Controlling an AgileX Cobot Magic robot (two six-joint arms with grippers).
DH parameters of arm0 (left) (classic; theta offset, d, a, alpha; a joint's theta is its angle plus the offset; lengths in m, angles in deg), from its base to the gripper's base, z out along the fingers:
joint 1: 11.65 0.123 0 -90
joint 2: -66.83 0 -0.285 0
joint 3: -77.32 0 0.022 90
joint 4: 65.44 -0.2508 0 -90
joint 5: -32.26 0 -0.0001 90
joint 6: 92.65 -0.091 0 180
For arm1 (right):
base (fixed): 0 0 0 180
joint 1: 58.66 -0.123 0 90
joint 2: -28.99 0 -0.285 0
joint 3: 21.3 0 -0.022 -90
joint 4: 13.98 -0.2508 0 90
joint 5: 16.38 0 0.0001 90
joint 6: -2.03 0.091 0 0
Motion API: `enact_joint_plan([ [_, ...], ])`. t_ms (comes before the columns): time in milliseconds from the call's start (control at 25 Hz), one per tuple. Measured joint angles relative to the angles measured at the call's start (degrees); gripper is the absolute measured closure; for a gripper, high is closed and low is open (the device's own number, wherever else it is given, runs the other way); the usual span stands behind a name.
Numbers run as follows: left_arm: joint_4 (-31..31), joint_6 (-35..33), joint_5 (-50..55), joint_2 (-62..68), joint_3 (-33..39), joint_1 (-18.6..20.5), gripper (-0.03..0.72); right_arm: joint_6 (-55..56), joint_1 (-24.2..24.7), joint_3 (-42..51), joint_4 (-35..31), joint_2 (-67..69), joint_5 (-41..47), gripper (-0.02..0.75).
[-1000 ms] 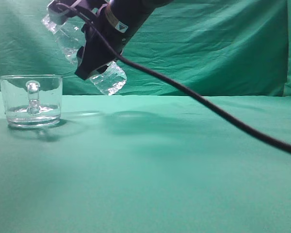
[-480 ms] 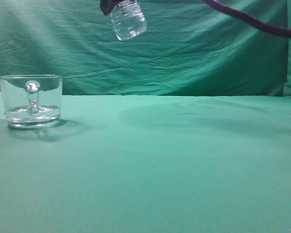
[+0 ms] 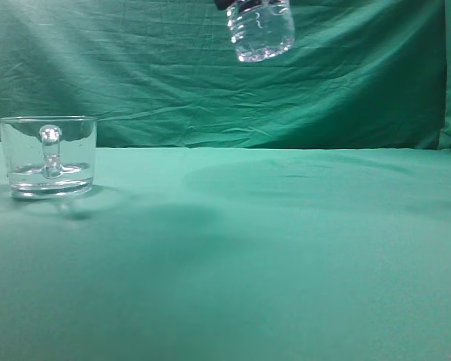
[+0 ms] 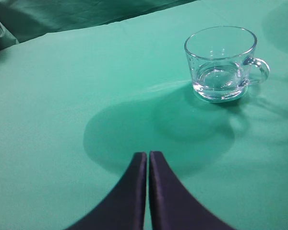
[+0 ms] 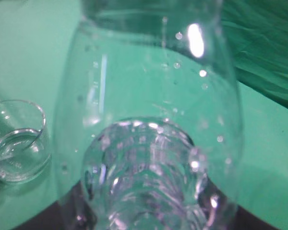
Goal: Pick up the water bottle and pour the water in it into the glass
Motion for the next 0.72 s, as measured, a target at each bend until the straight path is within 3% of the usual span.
enact_joint_plan([
  [320,0.0,0.0,0.0,0.0,0.0,0.0,0.688,-4.98,12.13,9.85,0.12,-4.82,-15.16,0.42],
  [480,0.0,0.0,0.0,0.0,0.0,0.0,0.688,-12.99,17.13,15.06,-6.8,-5.04,-18.32,0.42],
  [720,0.0,0.0,0.0,0.0,0.0,0.0,0.688,-29.3,20.03,22.31,-18.13,-5.34,-19.59,0.42],
])
